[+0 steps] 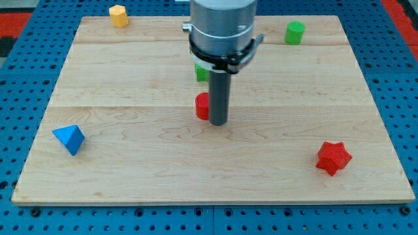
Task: Move the blue triangle towards bottom of red circle
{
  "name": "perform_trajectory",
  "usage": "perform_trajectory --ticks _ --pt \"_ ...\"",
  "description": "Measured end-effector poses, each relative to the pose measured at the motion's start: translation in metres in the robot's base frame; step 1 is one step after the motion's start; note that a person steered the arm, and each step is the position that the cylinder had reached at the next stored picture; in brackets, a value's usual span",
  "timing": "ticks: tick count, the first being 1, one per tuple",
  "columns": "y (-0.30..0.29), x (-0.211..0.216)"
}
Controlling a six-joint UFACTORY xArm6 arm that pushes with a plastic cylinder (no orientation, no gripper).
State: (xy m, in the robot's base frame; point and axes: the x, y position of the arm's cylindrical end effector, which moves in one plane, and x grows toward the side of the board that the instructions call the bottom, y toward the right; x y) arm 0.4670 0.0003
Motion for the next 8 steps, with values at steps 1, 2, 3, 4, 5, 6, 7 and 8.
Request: perform_trajectory --ticks 1,2,3,4,5,6,7,8 --pt "-0.012 0.005" --pt "-0.044 0.07" --pt "-0.116 0.121" --pt "-0.225 0.14" --pt "-0.286 0.112" --pt "-0.288 0.073" --pt "-0.253 0.047" --pt "-0.208 0.039"
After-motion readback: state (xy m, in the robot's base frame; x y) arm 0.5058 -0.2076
